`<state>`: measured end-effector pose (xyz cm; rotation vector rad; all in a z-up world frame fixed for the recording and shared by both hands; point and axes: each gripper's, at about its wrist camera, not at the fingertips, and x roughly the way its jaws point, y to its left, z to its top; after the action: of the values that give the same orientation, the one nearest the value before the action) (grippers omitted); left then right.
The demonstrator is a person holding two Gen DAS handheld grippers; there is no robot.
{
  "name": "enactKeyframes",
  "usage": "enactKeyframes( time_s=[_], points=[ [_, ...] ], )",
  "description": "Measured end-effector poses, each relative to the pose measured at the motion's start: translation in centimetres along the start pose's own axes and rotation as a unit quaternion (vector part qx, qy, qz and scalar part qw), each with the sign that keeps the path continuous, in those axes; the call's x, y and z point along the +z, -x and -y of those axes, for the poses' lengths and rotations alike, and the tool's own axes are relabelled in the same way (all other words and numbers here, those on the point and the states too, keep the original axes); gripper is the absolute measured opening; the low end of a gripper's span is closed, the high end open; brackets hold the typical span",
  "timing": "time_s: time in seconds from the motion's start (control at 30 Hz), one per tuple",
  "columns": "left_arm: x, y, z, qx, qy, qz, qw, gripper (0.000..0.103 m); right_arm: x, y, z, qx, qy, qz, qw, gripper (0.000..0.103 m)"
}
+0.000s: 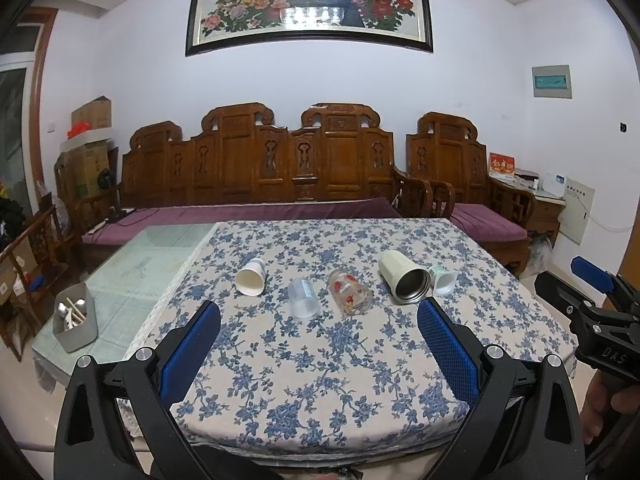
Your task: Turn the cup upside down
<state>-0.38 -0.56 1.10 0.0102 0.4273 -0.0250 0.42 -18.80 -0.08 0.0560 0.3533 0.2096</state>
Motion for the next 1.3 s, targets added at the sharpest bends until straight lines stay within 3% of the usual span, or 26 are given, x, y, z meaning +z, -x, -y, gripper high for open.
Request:
enactKeyframes(
  time_s=[1.3],
  points=[
    [0.40, 0.22, 0.03, -0.001, -0.001, 0.006, 1.0000, 0.095, 0.62, 0.33, -0.29, 0.001, -0.004, 0.002, 1.000, 0.101]
  ],
)
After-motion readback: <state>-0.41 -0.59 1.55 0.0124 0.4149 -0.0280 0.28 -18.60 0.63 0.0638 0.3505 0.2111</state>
